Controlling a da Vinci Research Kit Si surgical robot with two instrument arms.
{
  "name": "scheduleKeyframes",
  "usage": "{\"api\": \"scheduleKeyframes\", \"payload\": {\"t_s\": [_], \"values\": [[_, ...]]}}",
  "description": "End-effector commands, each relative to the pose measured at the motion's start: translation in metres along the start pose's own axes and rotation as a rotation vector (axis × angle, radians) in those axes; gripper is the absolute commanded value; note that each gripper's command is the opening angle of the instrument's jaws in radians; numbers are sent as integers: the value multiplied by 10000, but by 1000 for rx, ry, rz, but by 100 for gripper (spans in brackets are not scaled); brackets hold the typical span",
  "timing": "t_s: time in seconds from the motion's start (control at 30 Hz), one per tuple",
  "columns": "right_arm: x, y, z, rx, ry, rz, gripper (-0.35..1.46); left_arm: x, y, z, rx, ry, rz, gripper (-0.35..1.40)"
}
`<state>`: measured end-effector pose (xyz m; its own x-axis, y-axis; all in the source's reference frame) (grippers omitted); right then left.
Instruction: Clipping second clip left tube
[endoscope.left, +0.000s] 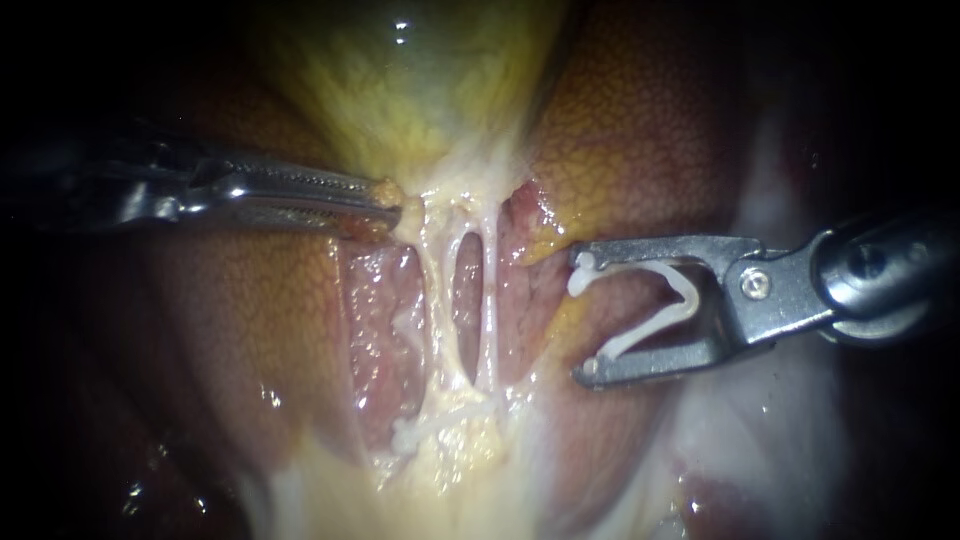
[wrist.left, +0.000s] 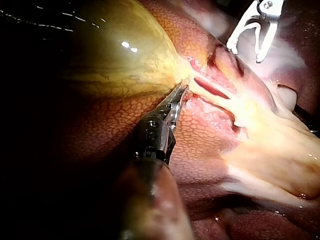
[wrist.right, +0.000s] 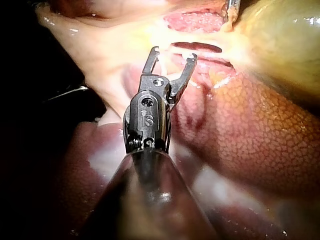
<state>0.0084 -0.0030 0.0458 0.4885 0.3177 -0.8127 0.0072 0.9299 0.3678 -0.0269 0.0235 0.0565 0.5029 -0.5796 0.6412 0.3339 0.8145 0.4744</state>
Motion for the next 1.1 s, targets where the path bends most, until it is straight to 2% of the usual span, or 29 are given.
{"api": "scheduleKeyframes", "payload": {"t_s": [0.03, 0.2, 0.33, 0.43, 0.67, 0.8, 0.9, 1.1], "values": [[0, 0, 0, 0, 0, 0, 45, 0, 0, 0, 0, 0, 0, -35], [0, 0, 0, 0, 0, 0, 45, -3, -1, -6, 3, 0, -1, -35], [0, 0, 0, 0, 0, 0, 45, -12, -5, -22, 12, 2, -7, -35], [0, 1, 0, -1, 0, 0, 45, -23, -6, -42, 18, -14, -13, -35], [0, 1, 0, -1, -1, 0, 45, -43, 3, -95, -17, -58, -33, -35], [0, 1, 0, -1, -1, 0, 45, -54, 7, -114, -29, -84, -48, -35], [0, 1, 1, -1, -1, 1, 45, -60, 7, -120, -40, -94, -47, -35], [1, 1, 2, -2, -1, 1, 45, -58, 2, -115, -55, -94, -52, -35]]}}
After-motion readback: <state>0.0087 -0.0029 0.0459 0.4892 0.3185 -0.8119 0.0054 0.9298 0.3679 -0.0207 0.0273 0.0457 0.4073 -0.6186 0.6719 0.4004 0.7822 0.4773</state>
